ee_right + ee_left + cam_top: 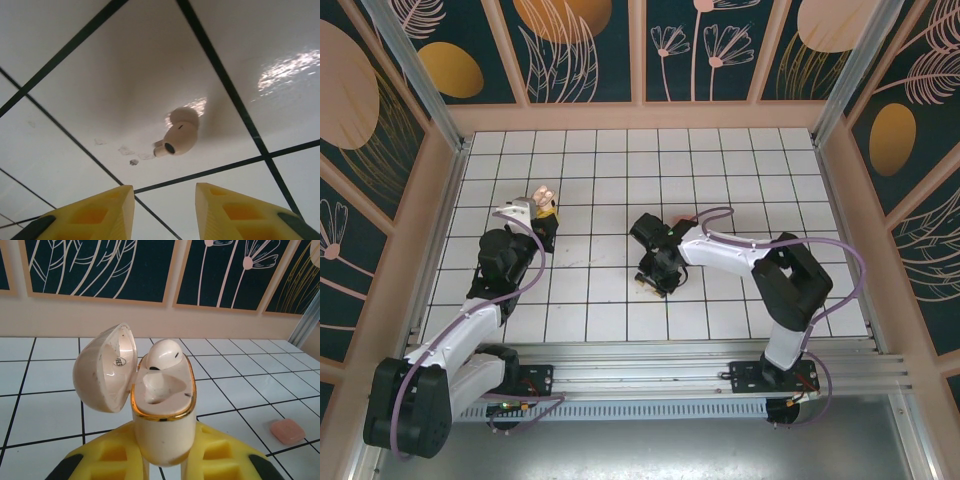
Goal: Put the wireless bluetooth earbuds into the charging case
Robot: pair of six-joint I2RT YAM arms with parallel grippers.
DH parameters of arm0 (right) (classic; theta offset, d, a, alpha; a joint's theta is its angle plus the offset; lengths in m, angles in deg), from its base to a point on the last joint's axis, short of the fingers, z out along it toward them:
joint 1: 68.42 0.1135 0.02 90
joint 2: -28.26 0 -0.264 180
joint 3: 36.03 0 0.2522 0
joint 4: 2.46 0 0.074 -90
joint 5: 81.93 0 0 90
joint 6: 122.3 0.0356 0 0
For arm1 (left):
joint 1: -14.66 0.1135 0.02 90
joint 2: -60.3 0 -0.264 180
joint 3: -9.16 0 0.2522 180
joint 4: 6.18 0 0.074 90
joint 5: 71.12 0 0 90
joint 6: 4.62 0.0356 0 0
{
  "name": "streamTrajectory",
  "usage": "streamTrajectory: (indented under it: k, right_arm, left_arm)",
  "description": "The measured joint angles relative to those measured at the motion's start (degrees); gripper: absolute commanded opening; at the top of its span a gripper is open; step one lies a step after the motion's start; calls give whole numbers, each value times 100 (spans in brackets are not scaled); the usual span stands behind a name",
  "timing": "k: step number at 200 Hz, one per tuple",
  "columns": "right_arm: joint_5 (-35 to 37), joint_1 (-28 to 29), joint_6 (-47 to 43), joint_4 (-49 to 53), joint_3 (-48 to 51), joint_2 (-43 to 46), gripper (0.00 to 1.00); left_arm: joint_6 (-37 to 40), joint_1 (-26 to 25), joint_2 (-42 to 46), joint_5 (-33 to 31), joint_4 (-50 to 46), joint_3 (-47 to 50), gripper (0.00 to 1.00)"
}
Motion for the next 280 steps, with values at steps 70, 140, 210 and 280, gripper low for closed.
streamTrajectory:
  k: [70, 140, 210, 280]
  right_arm:
    - [140, -149, 4, 7, -2, -332, 34]
    - [234, -214, -11, -116, -24, -437, 29]
    - [216, -203, -98, -15, -170, -570, 26]
    - [240, -201, -981, 328, -1036, -1156, 24]
  left_arm:
    - [37, 0, 0, 0, 0, 0, 4]
    - [70, 0, -2, 2, 0, 0, 5]
    - [87, 0, -39, 2, 2, 0, 5]
    - [109, 0, -39, 0, -2, 0, 5]
